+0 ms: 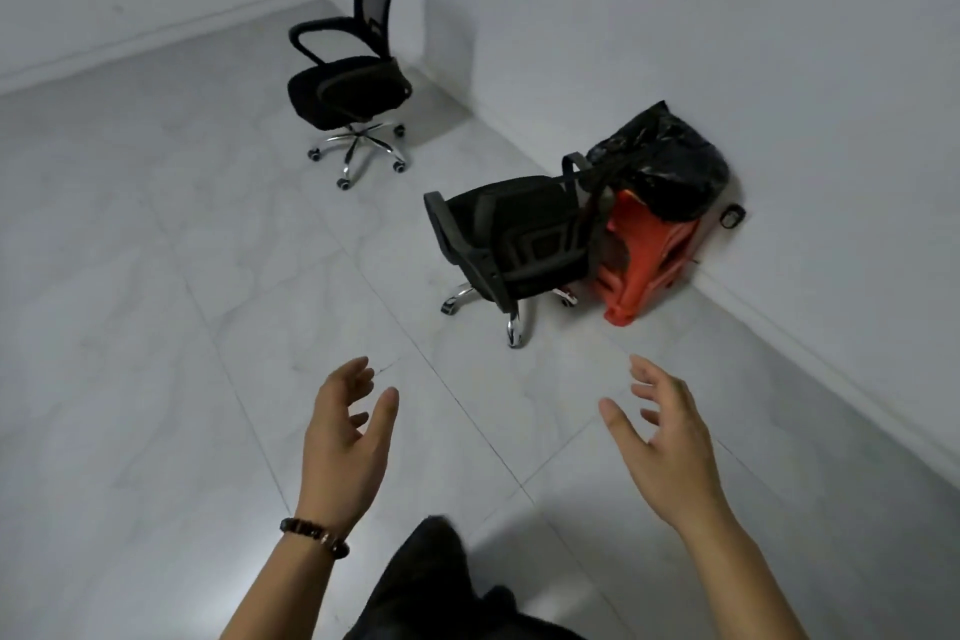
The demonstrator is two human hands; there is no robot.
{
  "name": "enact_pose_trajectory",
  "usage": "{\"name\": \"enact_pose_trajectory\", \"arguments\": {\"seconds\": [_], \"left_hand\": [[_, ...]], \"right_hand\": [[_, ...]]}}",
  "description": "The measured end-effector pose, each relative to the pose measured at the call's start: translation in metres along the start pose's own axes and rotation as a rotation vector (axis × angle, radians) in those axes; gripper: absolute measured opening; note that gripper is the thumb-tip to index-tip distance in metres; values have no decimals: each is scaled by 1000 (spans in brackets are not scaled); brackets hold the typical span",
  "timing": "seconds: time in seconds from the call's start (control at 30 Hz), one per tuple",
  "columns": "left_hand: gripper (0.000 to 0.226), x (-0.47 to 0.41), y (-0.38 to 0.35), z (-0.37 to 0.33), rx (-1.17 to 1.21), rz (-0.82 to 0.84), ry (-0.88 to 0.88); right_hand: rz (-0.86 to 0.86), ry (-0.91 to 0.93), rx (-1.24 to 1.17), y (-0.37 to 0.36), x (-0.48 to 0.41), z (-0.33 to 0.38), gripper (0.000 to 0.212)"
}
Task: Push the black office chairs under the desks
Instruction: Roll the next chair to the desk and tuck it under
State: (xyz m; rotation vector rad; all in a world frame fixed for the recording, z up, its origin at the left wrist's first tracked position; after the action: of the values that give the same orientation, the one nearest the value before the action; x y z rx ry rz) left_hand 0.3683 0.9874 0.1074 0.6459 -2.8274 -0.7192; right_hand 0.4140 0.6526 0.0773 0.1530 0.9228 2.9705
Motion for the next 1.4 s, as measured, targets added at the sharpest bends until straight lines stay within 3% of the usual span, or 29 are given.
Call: {"name": "enact_pose_trajectory", "arguments": {"seconds": [0.17,0.33,0.5,0.67,0.83,0.97,1.13,1.3,1.4], "left_hand": [[42,-43,-106,-32,-39,105,-33],[43,-108,-221,-55,-31,110,16],[45,-185,-312,-136,-10,94,-23],[43,-242,-355,-199,-64,75,-61],[41,-282,-395,-201,-102,-30,41],[32,-280,-425,-187,-92,-175,232],[41,-288,-429,-178,-272,-193,366],[37,-339,-407,-168,-417,-263,354],[39,-381,-408,-141,-556,-226,304]], "right_hand": [[-64,-86,-35,44,-64,-64,57],[-33,-91,17,80,-168,-114,58],[31,22,111,144,-301,-106,59],[62,101,76,179,-406,-85,57],[247,154,84,155,-497,-93,59],[495,253,130,120,-558,-99,60],[714,418,217,86,-601,-72,55],[728,566,322,40,-632,-51,50],[692,574,522,5,-644,-67,58]]}}
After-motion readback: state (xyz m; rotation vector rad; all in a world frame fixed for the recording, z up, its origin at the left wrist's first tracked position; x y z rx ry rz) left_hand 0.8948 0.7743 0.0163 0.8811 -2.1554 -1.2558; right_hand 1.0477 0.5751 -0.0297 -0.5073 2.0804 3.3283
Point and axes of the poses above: each hand's wrist, its own x-axis away from the middle knuckle, its own y-axis out of the back of the hand, z = x × y, the point moved 8 cm from there along -x, towards the middle knuckle, and after that the axes turned 1 degree about y, right-handed, at the moved point
